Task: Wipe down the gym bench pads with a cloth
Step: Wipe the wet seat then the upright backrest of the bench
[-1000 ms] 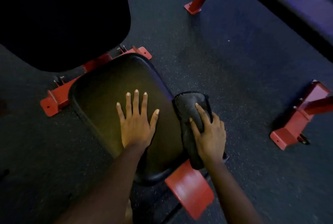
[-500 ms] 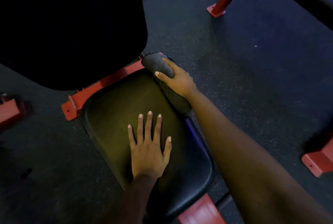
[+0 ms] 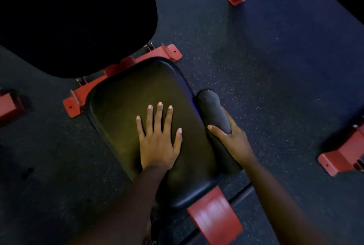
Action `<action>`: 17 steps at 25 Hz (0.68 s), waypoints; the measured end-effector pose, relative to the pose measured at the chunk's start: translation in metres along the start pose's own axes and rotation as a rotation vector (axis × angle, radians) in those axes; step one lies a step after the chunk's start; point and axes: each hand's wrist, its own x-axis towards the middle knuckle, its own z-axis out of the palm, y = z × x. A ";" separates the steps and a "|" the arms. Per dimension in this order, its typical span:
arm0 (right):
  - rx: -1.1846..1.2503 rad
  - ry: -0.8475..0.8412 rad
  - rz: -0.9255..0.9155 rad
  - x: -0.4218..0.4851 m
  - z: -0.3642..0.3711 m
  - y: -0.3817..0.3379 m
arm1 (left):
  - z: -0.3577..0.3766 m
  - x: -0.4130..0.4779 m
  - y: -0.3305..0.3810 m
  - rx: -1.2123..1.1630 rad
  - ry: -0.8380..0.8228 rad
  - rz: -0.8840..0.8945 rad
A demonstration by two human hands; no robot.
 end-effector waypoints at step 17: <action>0.319 0.891 0.454 -0.122 0.121 -0.009 | -0.012 -0.001 -0.008 -0.178 -0.147 0.093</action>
